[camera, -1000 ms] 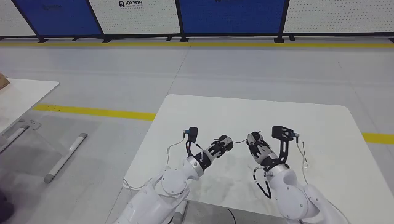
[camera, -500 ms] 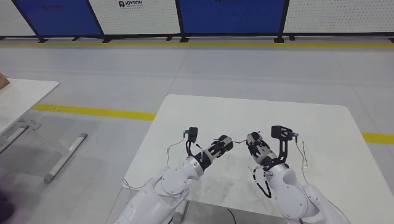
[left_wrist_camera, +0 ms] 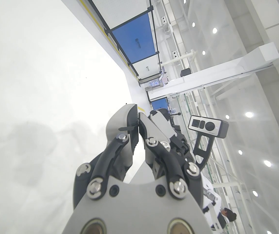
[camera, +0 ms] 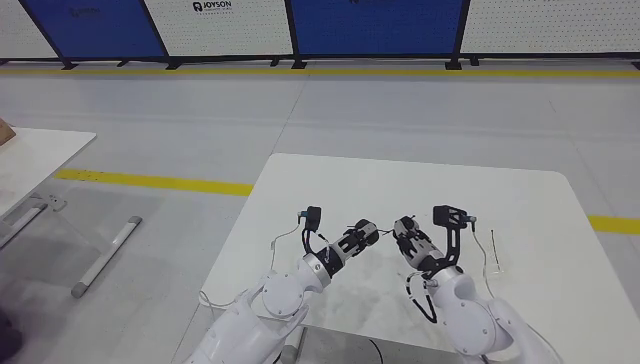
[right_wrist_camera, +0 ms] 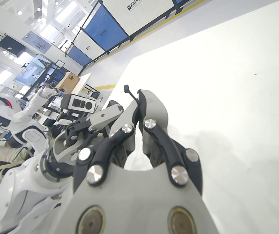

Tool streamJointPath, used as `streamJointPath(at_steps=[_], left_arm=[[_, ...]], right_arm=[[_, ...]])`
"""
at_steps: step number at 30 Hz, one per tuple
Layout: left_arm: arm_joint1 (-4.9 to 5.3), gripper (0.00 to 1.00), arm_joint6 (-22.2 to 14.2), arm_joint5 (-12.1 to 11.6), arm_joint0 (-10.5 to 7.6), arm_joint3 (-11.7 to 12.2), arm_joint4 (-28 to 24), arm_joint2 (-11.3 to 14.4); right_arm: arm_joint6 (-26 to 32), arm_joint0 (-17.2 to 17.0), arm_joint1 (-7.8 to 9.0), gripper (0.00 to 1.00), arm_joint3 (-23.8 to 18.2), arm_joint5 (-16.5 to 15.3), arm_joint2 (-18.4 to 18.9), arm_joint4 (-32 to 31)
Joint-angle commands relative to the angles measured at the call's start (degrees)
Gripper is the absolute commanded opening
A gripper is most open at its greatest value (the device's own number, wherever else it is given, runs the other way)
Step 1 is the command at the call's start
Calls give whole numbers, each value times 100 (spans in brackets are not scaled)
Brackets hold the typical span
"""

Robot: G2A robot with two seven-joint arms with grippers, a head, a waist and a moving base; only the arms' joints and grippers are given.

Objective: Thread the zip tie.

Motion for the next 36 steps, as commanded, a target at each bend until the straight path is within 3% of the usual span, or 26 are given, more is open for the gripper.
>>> streamJointPath(at_steps=[1, 7, 18, 36], left_arm=[[0, 0, 0, 0, 0, 0, 0, 0], [0, 0, 0, 0, 0, 0, 0, 0], [0, 0, 0, 0, 0, 0, 0, 0], [0, 0, 0, 0, 0, 0, 0, 0]], right_arm=[[6, 13, -20, 0, 32, -1, -6, 7], [-101, -16, -76, 0, 102, -45, 33, 116], [-373, -513, -42, 0, -209, -67, 531, 39], [-149, -375, -160, 0, -91, -190, 481, -74]])
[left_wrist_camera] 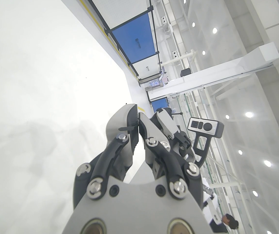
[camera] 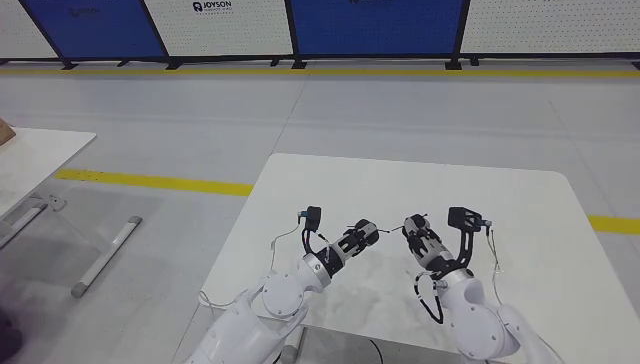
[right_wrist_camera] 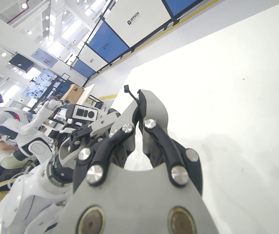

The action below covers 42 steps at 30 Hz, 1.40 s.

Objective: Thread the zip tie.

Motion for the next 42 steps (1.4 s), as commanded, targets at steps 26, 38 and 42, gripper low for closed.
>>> streamJointPath(at_steps=[26, 38, 42], left_arm=[[0, 0, 0, 0, 0, 0, 0, 0], [0, 0, 0, 0, 0, 0, 0, 0], [0, 0, 0, 0, 0, 0, 0, 0]], right_arm=[[370, 227, -181, 0, 505, -213, -168, 15], [306, 174, -232, 0, 531, -459, -29, 310], [242, 101, -239, 0, 510, -470, 41, 351]])
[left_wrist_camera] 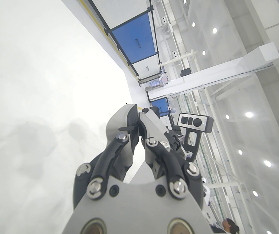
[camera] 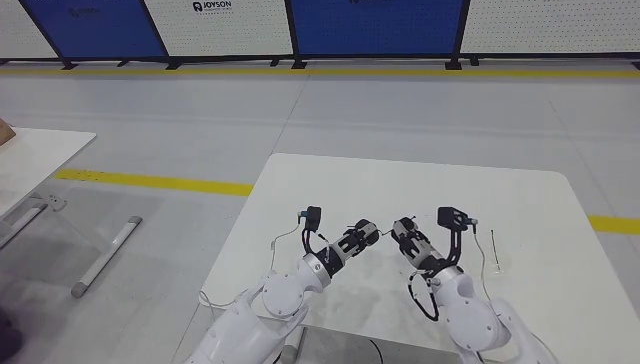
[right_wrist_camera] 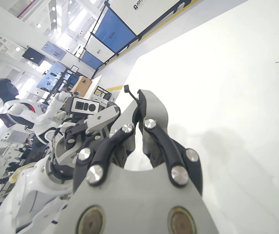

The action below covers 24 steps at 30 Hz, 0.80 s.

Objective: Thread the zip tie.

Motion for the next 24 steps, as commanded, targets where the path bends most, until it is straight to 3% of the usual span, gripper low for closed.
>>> streamJointPath(at_steps=[1, 5, 9, 15, 24], left_arm=[[0, 0, 0, 0, 0, 0, 0, 0], [0, 0, 0, 0, 0, 0, 0, 0], [0, 0, 0, 0, 0, 0, 0, 0], [0, 0, 0, 0, 0, 0, 0, 0], [0, 0, 0, 0, 0, 0, 0, 0]], right_arm=[[-15, -31, -4, 0, -7, 10, 34, 26], [60, -41, -11, 0, -15, 71, 59, -8], [105, -51, -21, 20, -43, 59, 47, -79], [144, -72, -34, 27, -87, 42, 68, -129], [158, -156, -43, 29, -168, 25, 114, -268]])
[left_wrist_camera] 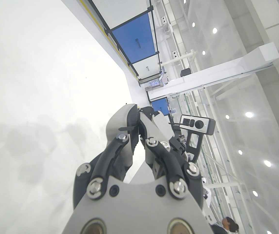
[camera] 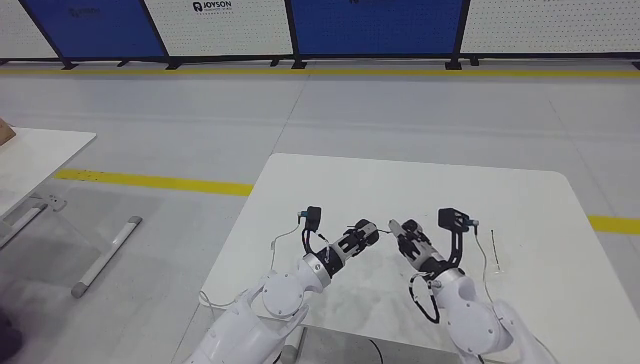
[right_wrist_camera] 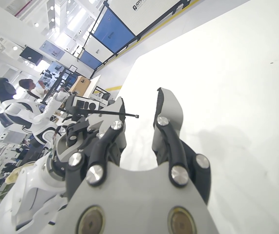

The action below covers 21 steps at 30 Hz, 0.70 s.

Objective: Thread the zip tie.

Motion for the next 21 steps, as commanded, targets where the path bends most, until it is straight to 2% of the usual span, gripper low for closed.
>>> streamJointPath(at_steps=[1, 5, 7, 9, 10, 21], left_arm=[[0, 0, 0, 0, 0, 0, 0, 0], [0, 0, 0, 0, 0, 0, 0, 0], [0, 0, 0, 0, 0, 0, 0, 0], [0, 0, 0, 0, 0, 0, 0, 0], [0, 0, 0, 0, 0, 0, 0, 0], [0, 0, 0, 0, 0, 0, 0, 0]], right_arm=[[13, -32, 2, 29, -19, -17, 23, -26], [0, -77, 3, 26, -37, -33, 75, -76], [-27, -100, 2, 21, -52, -35, 99, -99], [-30, -123, 1, 12, -70, -37, 114, -127], [-18, -130, 1, 0, -74, -35, 119, -139], [305, 0, -30, 0, -46, -81, 67, -192]])
